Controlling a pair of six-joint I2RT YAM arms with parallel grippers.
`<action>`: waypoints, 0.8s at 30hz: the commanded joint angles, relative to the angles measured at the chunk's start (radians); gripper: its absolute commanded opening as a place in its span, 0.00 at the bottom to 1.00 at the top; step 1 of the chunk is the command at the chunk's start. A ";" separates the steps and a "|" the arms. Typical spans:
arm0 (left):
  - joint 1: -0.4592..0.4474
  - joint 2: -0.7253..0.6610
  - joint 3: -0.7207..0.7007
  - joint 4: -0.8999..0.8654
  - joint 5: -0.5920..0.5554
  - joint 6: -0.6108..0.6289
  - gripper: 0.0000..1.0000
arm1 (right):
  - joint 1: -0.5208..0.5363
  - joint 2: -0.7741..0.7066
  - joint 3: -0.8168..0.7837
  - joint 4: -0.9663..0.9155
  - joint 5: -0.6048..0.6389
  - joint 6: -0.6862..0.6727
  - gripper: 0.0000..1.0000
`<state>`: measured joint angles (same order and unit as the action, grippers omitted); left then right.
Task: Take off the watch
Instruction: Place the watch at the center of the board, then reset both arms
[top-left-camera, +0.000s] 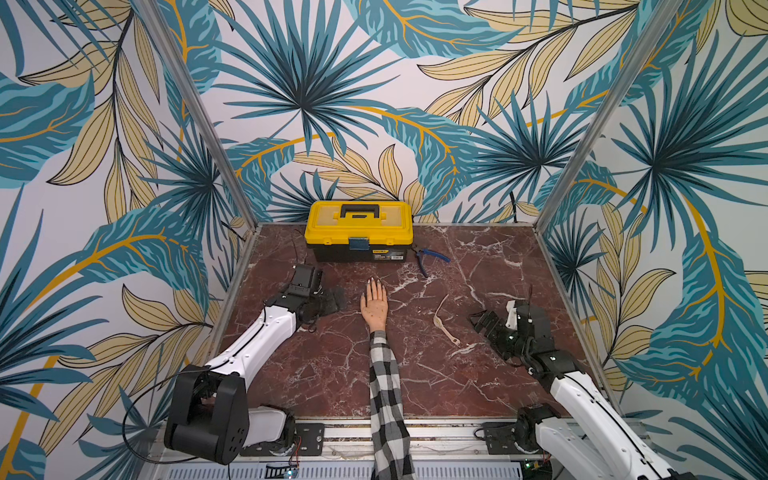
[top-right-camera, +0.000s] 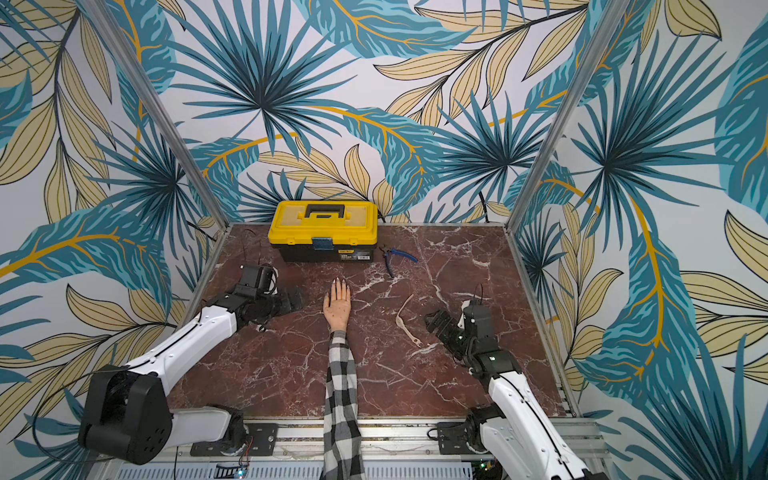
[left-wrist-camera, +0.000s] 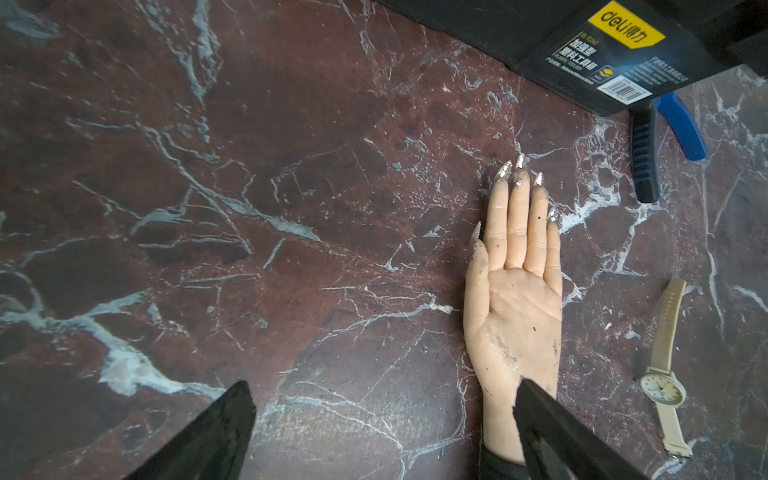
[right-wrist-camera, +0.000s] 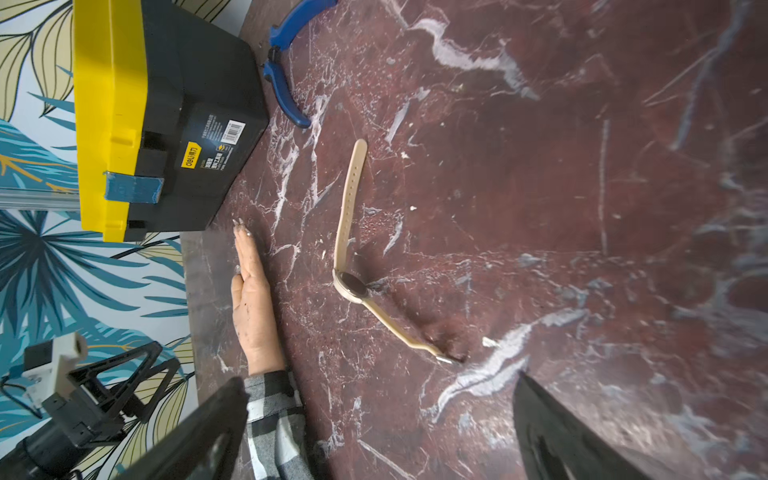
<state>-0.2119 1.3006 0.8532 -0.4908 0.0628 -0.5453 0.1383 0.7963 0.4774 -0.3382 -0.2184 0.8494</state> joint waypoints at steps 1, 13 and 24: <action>0.008 -0.057 -0.022 0.003 -0.113 0.029 0.99 | -0.003 0.034 0.093 -0.152 0.160 -0.088 1.00; 0.020 -0.208 -0.278 0.544 -0.669 0.353 1.00 | -0.003 0.351 0.247 0.284 0.818 -0.614 0.99; 0.126 0.019 -0.501 1.230 -0.496 0.466 0.99 | 0.001 0.655 -0.138 1.316 0.772 -0.860 0.99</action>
<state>-0.1158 1.2655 0.3424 0.4667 -0.5026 -0.1322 0.1394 1.3933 0.3679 0.6098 0.5423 0.0872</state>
